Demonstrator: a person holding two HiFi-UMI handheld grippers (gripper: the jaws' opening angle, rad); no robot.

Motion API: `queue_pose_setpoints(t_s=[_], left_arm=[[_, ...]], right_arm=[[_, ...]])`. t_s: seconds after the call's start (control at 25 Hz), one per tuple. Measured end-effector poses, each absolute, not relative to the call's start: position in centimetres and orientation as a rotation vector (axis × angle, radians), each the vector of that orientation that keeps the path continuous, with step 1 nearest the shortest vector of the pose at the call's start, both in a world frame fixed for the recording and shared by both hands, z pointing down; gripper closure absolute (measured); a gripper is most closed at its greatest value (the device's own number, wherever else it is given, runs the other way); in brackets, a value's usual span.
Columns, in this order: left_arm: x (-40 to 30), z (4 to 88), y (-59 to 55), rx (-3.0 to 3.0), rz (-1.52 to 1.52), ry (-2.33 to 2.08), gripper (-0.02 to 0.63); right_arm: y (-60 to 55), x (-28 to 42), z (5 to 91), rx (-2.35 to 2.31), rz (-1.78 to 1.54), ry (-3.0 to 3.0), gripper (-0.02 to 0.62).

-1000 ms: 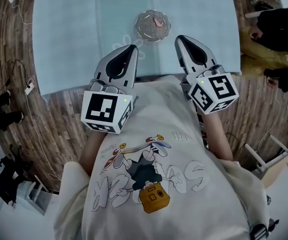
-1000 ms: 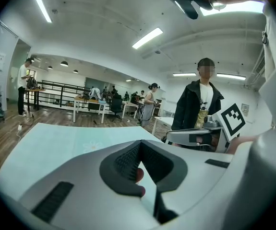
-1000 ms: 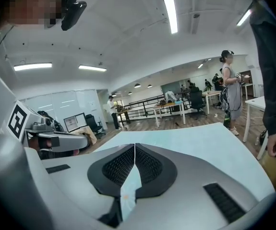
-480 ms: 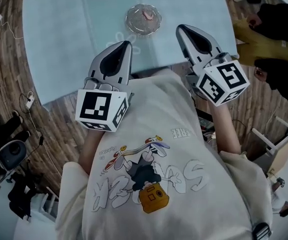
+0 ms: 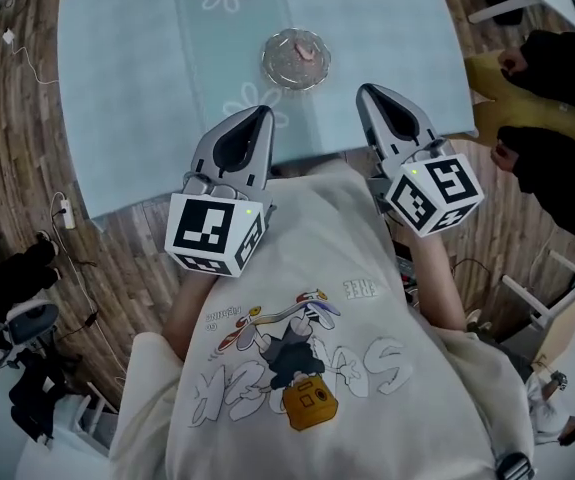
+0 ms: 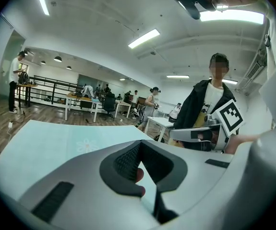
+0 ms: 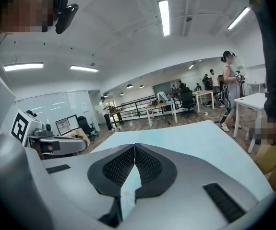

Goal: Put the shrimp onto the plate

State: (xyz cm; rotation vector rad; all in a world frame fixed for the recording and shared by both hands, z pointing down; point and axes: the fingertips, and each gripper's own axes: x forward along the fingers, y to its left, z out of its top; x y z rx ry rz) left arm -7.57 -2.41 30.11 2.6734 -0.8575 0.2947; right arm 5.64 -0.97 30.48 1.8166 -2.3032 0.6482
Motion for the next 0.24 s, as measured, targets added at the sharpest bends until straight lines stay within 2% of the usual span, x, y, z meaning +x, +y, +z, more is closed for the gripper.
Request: queue_pose_setpoints(t_s=[0.24], left_arm=[[-9.2, 30.7, -2.2, 2.643, 0.311, -0.87, 0.598]], right_arm=[[-0.6, 5.0, 31.5, 1.811, 0.666, -2.268, 0.572]])
